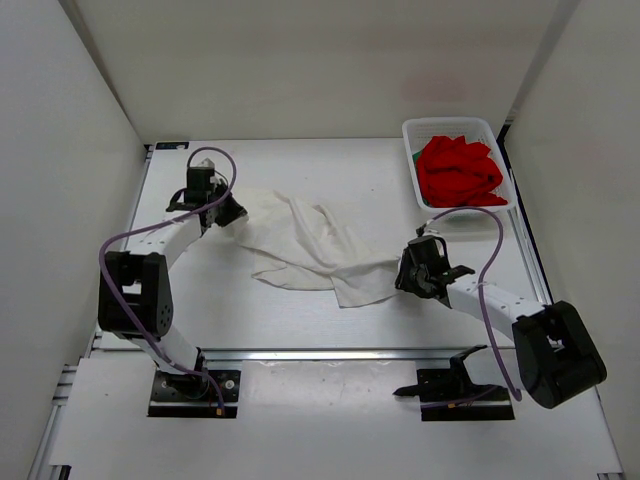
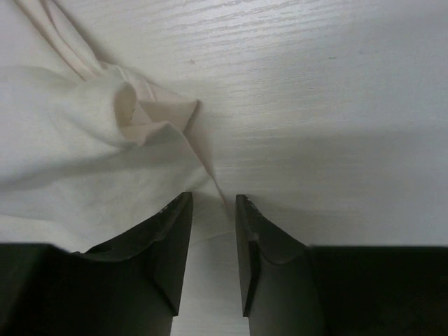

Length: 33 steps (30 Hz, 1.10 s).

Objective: Fold and stack the t-shirts
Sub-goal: Flatten out the tshirt

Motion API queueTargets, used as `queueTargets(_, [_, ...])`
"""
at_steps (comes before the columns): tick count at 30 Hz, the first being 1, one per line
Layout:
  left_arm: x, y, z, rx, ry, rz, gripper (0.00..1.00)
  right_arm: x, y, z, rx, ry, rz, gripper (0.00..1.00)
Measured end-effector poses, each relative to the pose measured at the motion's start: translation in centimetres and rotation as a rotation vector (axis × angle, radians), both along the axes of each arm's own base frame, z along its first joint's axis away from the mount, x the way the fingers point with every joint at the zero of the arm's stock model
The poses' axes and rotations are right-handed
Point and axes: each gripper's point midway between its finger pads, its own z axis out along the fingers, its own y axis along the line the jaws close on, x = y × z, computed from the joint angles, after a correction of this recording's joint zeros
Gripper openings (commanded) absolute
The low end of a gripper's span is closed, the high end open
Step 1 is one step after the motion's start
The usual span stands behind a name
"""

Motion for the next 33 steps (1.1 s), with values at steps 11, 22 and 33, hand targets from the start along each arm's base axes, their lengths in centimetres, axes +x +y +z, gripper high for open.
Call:
queueTargets(11, [-0.5, -0.9, 2.1, -0.017, -0.062, -0.015, 0.00, -0.8, 0.9, -0.2, -0.002, 0.044, 0.031, 0.00])
queueTargets(22, [1.2, -6.1, 11.8, 0.037, -0.148, -0.222, 0.00, 3.0, 0.7, 16.8, 0.004, -0.210, 0.025, 0.00])
queueTargets(33, [-4.8, 7.3, 42.1, -0.116, -0.849, -0.045, 0.00, -2.5, 2.5, 55.8, 0.160, -0.994, 0.049, 0.00])
